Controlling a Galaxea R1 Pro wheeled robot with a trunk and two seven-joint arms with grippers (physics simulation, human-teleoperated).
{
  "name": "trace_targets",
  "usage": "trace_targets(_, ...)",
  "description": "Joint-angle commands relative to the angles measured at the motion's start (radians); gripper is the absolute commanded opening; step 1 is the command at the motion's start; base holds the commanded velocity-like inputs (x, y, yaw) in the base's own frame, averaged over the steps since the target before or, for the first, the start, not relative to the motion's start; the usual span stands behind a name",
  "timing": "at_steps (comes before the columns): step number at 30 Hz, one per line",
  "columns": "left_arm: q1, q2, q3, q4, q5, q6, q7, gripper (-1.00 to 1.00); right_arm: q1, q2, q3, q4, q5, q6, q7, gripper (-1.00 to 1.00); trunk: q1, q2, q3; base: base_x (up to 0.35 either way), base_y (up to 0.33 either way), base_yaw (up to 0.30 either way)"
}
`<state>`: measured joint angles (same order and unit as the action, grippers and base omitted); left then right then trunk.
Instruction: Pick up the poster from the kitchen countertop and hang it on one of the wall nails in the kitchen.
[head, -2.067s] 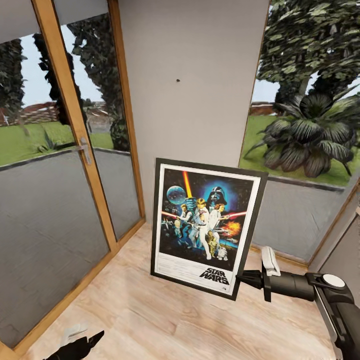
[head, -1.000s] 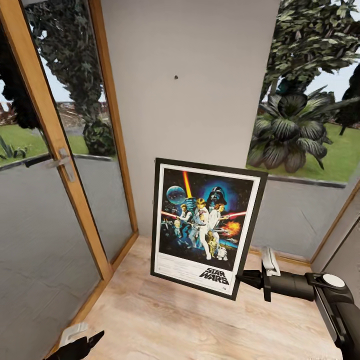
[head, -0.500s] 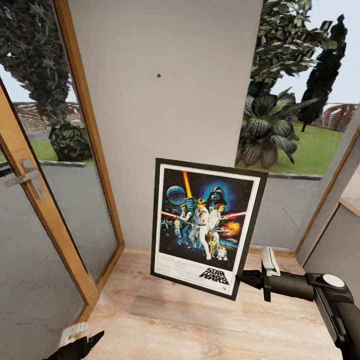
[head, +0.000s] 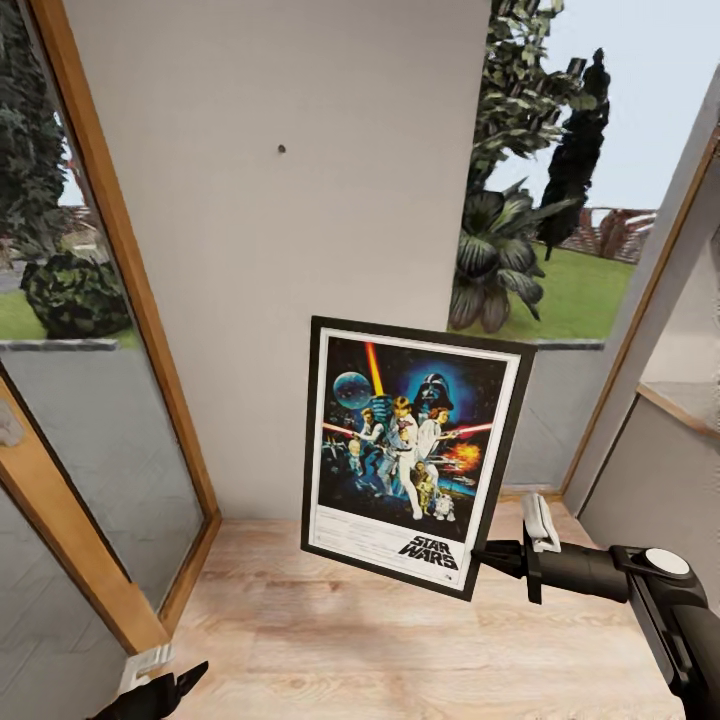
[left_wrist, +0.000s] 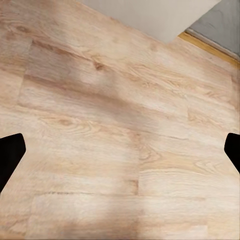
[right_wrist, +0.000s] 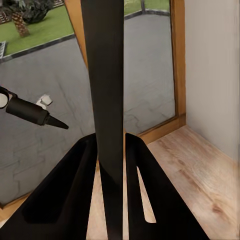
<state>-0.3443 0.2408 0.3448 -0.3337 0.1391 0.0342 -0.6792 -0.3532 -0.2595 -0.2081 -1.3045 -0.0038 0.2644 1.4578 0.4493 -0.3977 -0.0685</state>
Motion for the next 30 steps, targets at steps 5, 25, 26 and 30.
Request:
trace_targets(5,-0.001,0.000,0.003,0.001,0.005,0.004,-0.005,1.00,-0.001,0.000,-0.001,0.000,-0.001,0.013,0.006,-1.00,0.001,-0.002,-0.002,0.024,0.029,-0.053)
trace_targets(25,-0.001,0.000,0.002,0.001,0.005,0.004,-0.005,1.00,-0.001,0.000,-0.001,-0.001,-0.002,0.012,0.007,-1.00,0.001,-0.002,-0.002,0.253,0.090,-0.002)
trace_targets(26,-0.001,0.000,0.002,0.001,0.005,0.004,-0.005,1.00,-0.001,0.000,-0.001,-0.001,-0.002,0.012,0.007,-1.00,0.001,-0.002,-0.002,0.329,0.052,0.000)
trace_targets(30,-0.001,0.000,0.002,0.001,0.005,0.004,-0.005,1.00,-0.001,0.000,-0.001,-0.001,-0.002,0.012,0.007,-1.00,0.001,-0.002,-0.002,0.332,0.019,0.000)
